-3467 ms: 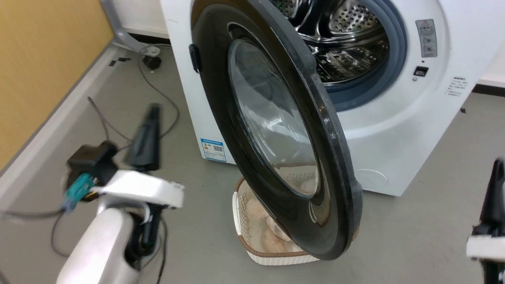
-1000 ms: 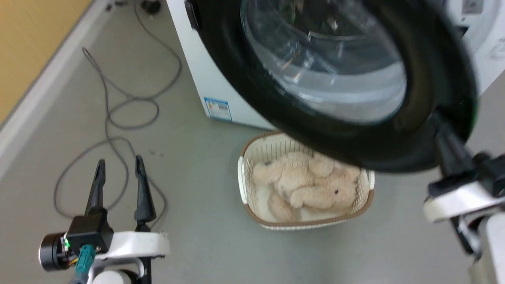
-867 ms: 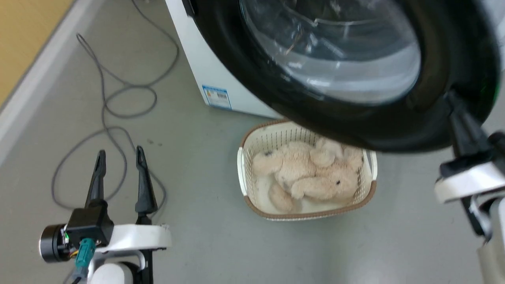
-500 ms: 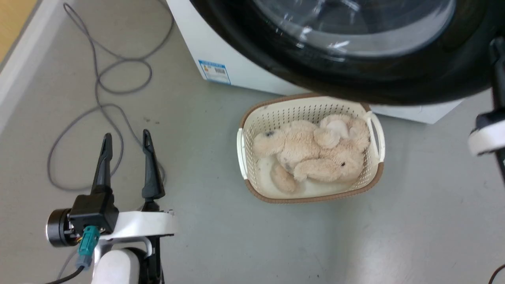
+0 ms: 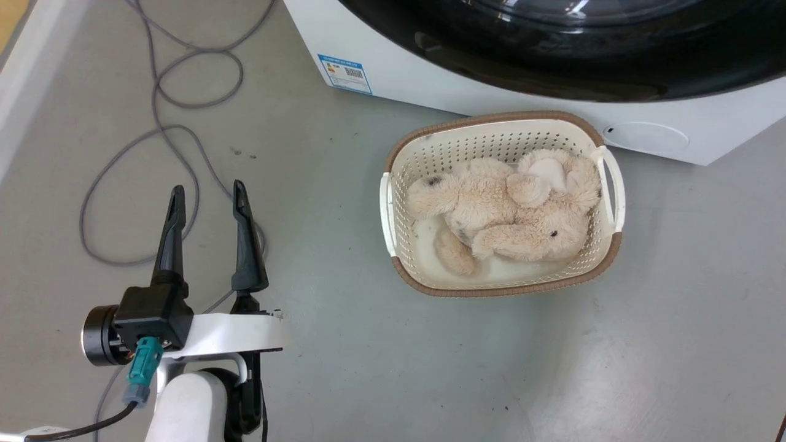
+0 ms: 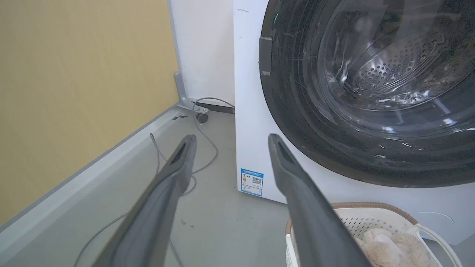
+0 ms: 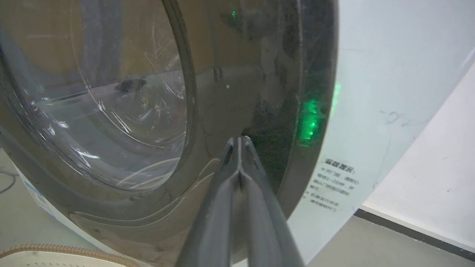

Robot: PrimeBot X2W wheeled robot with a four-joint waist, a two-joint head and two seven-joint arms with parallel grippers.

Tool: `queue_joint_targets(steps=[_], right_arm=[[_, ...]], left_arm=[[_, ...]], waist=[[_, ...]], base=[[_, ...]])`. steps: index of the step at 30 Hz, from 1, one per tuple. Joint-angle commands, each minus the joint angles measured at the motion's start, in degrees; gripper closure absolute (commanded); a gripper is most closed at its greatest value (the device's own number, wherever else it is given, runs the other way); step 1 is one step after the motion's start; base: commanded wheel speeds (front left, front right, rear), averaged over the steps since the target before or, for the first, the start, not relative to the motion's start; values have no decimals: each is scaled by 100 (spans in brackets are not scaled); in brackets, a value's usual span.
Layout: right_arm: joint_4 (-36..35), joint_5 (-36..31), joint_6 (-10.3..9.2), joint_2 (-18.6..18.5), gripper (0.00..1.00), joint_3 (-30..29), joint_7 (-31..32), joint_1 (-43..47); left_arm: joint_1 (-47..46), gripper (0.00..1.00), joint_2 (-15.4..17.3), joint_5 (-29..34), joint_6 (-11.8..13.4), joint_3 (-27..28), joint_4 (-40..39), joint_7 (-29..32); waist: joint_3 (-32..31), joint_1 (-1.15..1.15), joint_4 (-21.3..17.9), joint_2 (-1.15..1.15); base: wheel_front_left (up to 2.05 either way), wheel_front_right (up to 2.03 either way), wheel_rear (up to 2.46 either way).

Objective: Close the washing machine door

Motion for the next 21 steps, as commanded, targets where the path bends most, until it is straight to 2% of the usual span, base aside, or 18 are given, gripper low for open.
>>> queue_joint_targets(steps=[1,11,21], right_arm=[[30,-21,-12,-33,100,-70,-20,-120],[-235,-59,-12,229,100,-244,-20,150],[-1801,293,-12,794,100,-565,-20,1017]], left_arm=[[-82,0,3,-22,35,-6,-22,-25],[3,0,3,25,48,58,30,-25],[375,0,3,208,-99,286,172,-25]], waist=[[9,-1,3,0],[-292,-1,-163,0],[-1057,-1,-633,0]], base=[[0,0,0],[0,0,0],[0,0,0]])
